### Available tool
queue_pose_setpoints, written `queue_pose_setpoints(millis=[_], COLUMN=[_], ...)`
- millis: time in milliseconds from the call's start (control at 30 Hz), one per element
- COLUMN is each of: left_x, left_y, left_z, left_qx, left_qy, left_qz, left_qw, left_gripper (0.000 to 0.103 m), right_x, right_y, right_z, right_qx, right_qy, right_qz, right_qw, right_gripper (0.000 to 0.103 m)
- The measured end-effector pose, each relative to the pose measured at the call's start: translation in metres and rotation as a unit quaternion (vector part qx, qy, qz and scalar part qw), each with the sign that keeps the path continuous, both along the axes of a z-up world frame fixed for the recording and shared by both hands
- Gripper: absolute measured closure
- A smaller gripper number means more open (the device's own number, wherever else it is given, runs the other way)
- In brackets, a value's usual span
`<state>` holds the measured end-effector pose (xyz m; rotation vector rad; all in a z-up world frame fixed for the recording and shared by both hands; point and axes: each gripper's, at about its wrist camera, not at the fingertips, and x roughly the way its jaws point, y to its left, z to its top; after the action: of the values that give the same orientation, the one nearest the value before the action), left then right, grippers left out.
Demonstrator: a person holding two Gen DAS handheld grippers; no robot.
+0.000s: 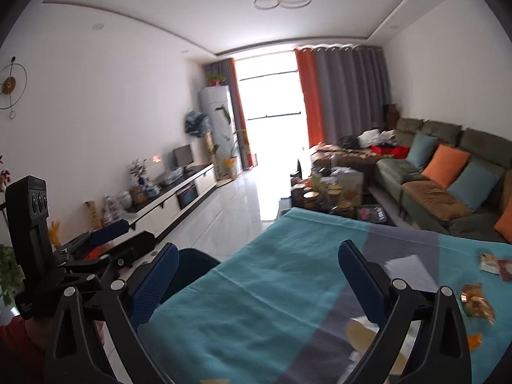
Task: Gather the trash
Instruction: 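Move both tools back over the table toward the cream paper bowl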
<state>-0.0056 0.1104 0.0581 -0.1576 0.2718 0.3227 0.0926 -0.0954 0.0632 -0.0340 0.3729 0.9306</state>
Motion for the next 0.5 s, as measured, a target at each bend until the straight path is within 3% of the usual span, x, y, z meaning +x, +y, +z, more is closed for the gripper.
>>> queue_pose_setpoints(millis=[200,500], left_x=[0.008,0.033], left_y=[-0.035,-0.084], left_z=[0.000,-0.019], left_qx=[0.014,-0.001], left_qy=[-0.008,0.000], left_qz=[-0.040,-0.131], left_qw=[0.9991,0.9914], left_gripper=[0.005,0.005], right_x=[-0.016,-0.021], right_y=[-0.038,-0.099], right_z=[-0.007,-0.024], right_qx=[-0.006,-0.016], right_qy=[-0.034,-0.040], right_qz=[-0.052,-0.128], right_qw=[0.998,0.991], right_gripper=[0.007,0.007])
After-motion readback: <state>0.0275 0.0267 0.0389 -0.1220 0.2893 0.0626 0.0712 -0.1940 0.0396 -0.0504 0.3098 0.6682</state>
